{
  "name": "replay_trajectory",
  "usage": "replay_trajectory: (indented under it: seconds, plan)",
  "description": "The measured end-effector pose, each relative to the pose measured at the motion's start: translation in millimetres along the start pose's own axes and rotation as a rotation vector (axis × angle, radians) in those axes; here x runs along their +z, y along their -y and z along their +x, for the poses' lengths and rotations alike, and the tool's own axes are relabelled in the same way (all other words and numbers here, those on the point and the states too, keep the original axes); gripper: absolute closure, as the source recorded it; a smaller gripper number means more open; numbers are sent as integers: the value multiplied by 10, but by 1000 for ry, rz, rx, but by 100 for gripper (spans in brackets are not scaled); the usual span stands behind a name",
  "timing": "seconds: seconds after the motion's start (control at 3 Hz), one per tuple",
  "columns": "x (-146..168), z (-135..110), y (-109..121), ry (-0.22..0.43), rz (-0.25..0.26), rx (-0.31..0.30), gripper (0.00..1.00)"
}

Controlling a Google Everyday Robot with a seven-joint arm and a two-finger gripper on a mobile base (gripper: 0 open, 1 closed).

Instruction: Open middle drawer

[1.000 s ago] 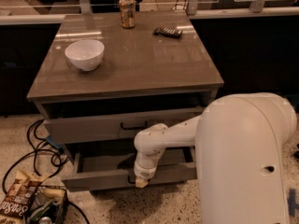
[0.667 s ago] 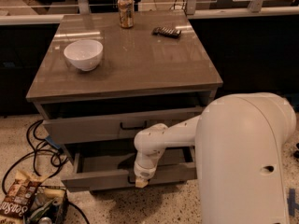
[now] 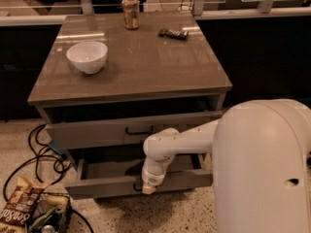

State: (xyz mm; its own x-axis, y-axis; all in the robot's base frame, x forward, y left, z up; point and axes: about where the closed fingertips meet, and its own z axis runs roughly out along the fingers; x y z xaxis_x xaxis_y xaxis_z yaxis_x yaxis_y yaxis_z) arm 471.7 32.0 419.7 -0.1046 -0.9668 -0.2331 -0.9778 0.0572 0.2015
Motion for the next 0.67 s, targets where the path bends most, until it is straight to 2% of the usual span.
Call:
replay_trajectory:
  seconds: [0.33,0.67]
  plan:
    - [6,2,1,0,0,0,100]
    - [-64,74,-148,0,23,18,100]
